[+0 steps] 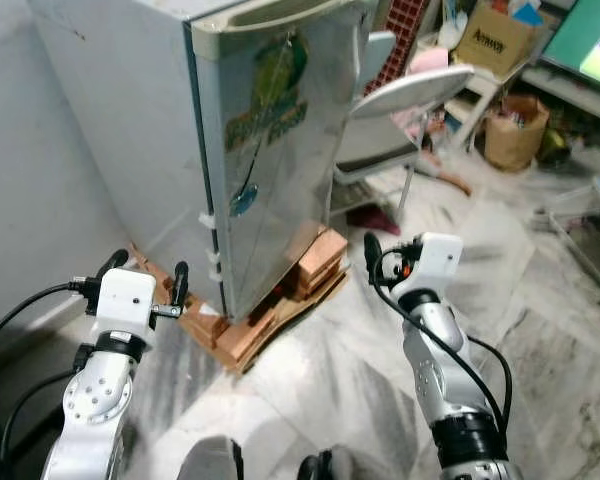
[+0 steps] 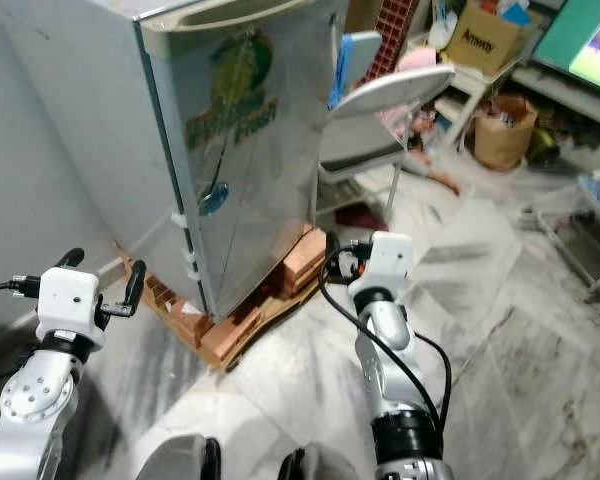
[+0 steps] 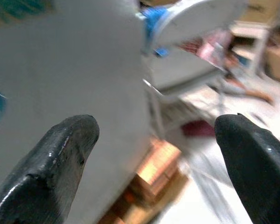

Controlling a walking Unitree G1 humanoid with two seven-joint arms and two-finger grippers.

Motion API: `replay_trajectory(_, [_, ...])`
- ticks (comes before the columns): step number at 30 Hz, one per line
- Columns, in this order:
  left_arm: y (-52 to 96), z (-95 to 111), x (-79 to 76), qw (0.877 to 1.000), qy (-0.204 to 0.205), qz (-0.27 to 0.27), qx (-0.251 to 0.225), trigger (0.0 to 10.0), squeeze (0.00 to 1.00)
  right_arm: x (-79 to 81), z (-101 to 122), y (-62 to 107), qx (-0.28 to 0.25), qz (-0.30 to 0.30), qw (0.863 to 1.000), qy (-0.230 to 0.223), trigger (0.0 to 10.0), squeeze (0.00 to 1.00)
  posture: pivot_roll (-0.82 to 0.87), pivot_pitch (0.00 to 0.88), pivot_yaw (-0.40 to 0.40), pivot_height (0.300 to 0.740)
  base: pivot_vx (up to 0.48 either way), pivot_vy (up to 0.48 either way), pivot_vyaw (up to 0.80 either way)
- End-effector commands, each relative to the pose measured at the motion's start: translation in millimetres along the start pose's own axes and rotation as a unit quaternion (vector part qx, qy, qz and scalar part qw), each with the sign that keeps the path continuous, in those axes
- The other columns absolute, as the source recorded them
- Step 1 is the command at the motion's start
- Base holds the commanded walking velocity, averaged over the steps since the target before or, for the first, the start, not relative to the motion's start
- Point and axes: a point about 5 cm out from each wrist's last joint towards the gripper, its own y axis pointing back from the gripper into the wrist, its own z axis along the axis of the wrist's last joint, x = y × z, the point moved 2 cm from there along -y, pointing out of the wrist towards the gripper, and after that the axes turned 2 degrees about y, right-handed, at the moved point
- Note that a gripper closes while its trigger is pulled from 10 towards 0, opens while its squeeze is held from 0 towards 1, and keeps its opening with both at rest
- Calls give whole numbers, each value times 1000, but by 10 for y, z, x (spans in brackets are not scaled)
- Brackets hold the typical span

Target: Restocking fridge

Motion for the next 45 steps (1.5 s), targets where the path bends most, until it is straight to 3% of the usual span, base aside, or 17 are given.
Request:
replay_trajectory(1, [16, 4, 16, 1000, -8, -3, 0, 10000, 0, -6, 69, -24, -12, -2, 1000, -1, 10000, 0, 169, 116, -84, 740, 259, 405, -800])
replay_trajectory(13, [16, 29, -14, 1000, -1, -5, -11, 10000, 0, -17, 57, -15, -9, -2, 1000, 6, 10000, 0, 174, 126, -93, 740, 21, 0, -747])
replay_trajectory(23, [12, 22, -78, 999, 17, -39, 2, 10000, 0, -28, 85, 10, -7, -4, 1000, 12, 10000, 0, 167, 168, -90, 740, 0, 0, -659])
replay_trajectory(36, [-102, 53, 198, 999, -2, 36, 3, 10000, 0, -8, -38, 214, 18, 9, 1000, 24, 10000, 0, 151, 199, -97, 740, 0, 0, -230])
replay_trajectory(39, [-171, 44, 306, 998, -1, 68, 9, 10000, 0, -3, -42, 254, 26, 15, 999, 28, 10000, 0, 147, 202, -103, 740, 0, 0, 0])
replay_trajectory(45, [-366, 119, 383, 997, -3, 76, -4, 10000, 0, -42, -50, 299, 33, 19, 999, 37, 10000, 0, 124, 210, -104, 740, 0, 0, 0])
